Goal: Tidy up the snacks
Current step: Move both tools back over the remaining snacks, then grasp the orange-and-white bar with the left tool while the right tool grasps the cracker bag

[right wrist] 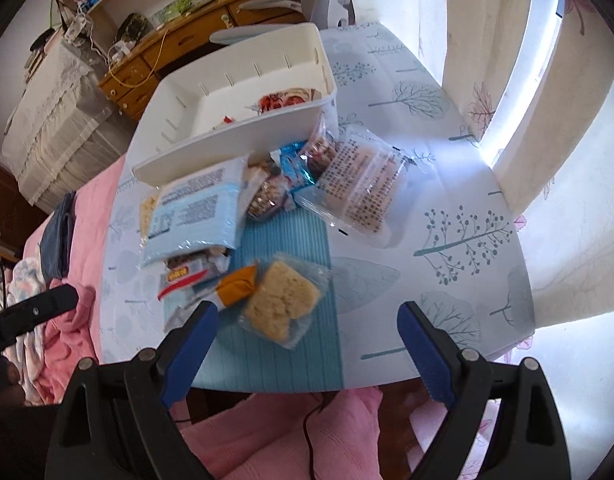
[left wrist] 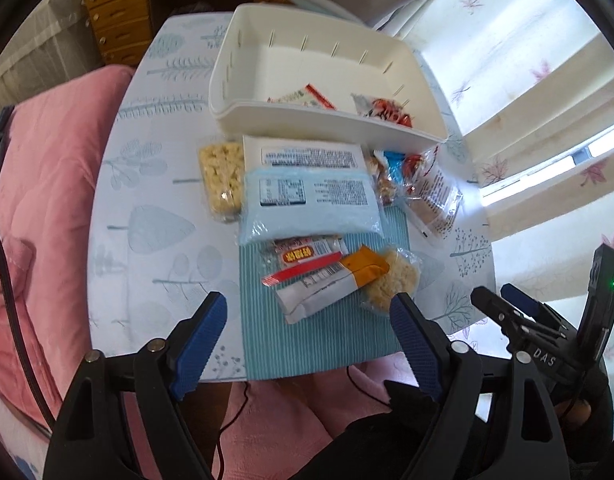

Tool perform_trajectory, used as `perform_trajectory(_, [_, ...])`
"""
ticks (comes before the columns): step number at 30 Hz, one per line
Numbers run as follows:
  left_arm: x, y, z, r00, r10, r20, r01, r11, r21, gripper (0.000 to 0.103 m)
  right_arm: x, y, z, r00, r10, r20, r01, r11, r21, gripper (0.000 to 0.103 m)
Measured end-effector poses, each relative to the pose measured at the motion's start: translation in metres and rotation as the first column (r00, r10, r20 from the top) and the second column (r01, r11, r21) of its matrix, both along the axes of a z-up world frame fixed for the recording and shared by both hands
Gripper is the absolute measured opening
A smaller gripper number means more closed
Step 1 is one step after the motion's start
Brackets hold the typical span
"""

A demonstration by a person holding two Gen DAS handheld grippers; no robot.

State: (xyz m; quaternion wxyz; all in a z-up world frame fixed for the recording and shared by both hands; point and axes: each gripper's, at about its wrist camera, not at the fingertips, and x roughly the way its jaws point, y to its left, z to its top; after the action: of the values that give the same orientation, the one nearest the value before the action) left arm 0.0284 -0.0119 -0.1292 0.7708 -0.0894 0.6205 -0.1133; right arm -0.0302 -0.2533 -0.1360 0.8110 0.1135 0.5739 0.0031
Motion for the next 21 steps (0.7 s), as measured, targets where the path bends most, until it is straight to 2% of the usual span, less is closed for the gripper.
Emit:
perform_trajectory(6, [0.007,-0.016,-0.021,0.995,0.069,-0.070,-0.067,0.998,0.021,0.089,0.011,-0.013,-0.018,0.993,0.095,-0.070,-0.092,0.995,0.050,0.092])
perform_trajectory(13, [0.011,-0.031,-0.058,0.972,0.161,-0.173,-0.156,0.987,0.039,0.092,0.031,-0.012,-0.045,0.959,0.234,-0.160,-0.211,0.966,0.149,0.092])
perform_trajectory(17, [0.011,-0.034,-0.081,0.942,0.228,-0.248,-0.228,0.973,0.028,0.092,0.045,-0.003,-0.064,0.926,0.302,-0.225,-0.260,0.945,0.196,0.092])
perform_trajectory(21, [0.009,-0.030,-0.105,0.874,0.336,-0.351,-0.360,0.933,-0.006,0.092,0.056,0.008,-0.080,0.889,0.358,-0.286,-0.303,0.927,0.220,0.092])
